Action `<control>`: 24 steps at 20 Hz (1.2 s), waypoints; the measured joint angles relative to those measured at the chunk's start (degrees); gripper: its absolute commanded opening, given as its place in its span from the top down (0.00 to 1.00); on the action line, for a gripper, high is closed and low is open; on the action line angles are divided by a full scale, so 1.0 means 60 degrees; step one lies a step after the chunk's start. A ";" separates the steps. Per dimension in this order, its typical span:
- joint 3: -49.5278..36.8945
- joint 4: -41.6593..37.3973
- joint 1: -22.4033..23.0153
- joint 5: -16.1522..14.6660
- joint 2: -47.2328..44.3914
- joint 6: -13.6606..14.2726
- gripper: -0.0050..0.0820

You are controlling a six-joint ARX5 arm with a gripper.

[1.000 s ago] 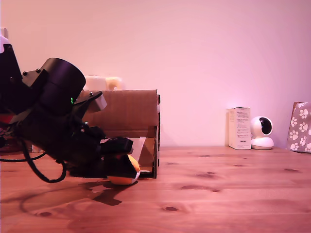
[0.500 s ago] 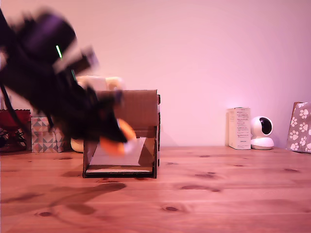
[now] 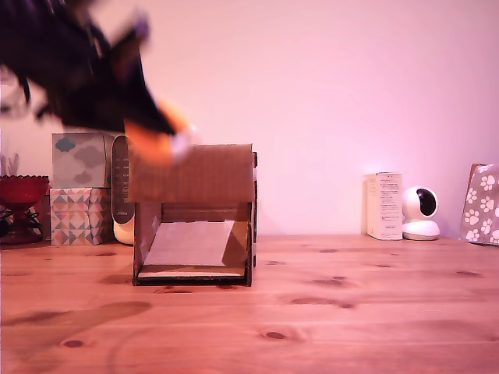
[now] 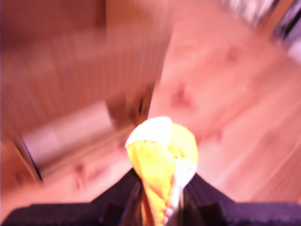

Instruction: Drop the footbag into the cardboard dice tower

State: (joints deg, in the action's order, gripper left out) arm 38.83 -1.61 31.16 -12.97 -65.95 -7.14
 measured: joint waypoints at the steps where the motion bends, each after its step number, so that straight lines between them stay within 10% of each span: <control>1: 0.0000 -0.0171 0.0000 0.0022 0.0171 0.0000 0.93; 11: 0.0758 -0.2739 -0.0175 0.1078 -0.0404 0.0499 0.93; 24: 0.5690 0.1064 -0.0816 0.0652 -0.4841 0.0732 0.93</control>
State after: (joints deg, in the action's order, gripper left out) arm 72.97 4.78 26.26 -9.06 -95.00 -2.74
